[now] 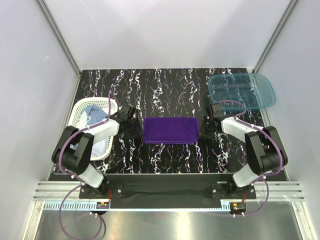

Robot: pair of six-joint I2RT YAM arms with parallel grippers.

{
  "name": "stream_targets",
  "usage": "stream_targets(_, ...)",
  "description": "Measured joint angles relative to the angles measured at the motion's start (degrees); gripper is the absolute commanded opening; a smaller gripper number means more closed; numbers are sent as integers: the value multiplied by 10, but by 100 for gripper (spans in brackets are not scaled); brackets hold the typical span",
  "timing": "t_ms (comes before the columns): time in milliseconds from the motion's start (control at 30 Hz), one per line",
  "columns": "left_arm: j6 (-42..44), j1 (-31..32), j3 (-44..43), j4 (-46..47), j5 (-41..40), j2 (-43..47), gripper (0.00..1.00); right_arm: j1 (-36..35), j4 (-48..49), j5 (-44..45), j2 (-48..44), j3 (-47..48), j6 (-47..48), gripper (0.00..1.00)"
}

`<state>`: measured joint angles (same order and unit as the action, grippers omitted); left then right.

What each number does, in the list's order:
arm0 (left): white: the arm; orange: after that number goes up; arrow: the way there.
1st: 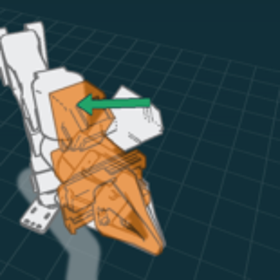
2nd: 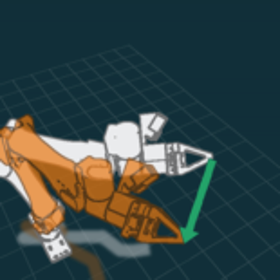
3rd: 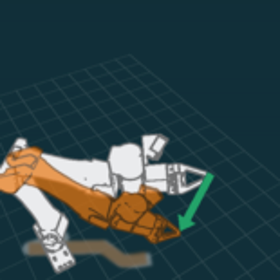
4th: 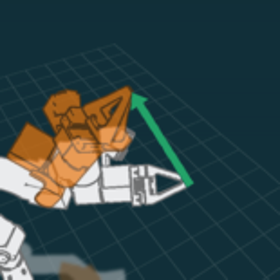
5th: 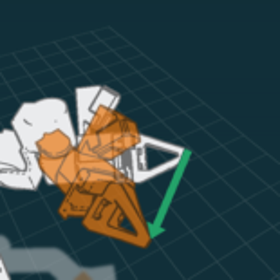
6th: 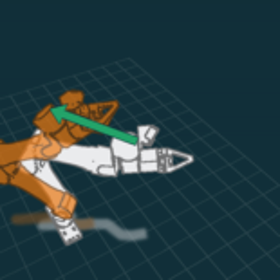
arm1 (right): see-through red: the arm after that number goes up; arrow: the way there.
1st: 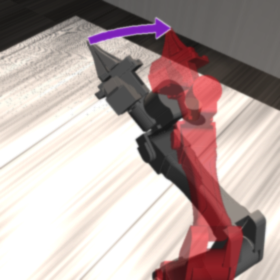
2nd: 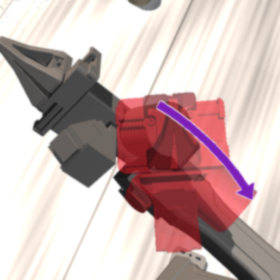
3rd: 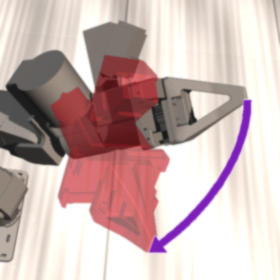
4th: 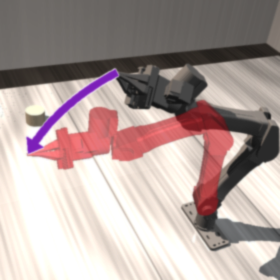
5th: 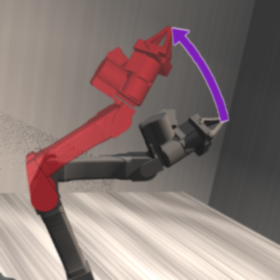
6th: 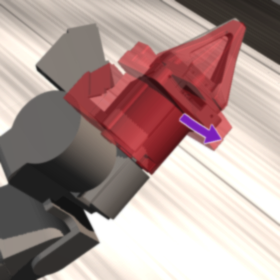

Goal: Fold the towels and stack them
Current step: Fold the towel

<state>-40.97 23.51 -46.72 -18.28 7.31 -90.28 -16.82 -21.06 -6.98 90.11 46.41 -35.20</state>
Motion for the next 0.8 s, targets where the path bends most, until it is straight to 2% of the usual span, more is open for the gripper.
stream_targets(67, 1, 0, 0, -1, 0, 0, 34, 0, 0, 0, 0, 0, 0, 18)
stream_targets(167, 4, 0, 0, -3, 0, 0, 31, 0, 0, 0, 0, 0, 0, 25)
stream_targets(267, 5, 0, -1, -4, 2, 0, 25, 0, -2, 2, -1, 0, 0, 26)
stream_targets(367, 5, 0, -1, -5, 5, 0, 15, 0, -3, 3, -3, 0, 0, 20)
stream_targets(500, 6, 0, -2, -6, 10, 0, 1, 0, -3, 3, -10, 0, -3, 8)
stream_targets(567, 8, 0, -8, -14, 12, 0, 0, 0, -4, 3, -12, 0, -5, 6)
stream_targets(733, 14, 0, -24, -29, 12, 0, 2, 0, -11, 3, -17, 1, -6, 6)
stream_targets(800, 16, 0, -26, -33, 12, 0, 0, -1, -12, 3, -20, 1, -6, 3)
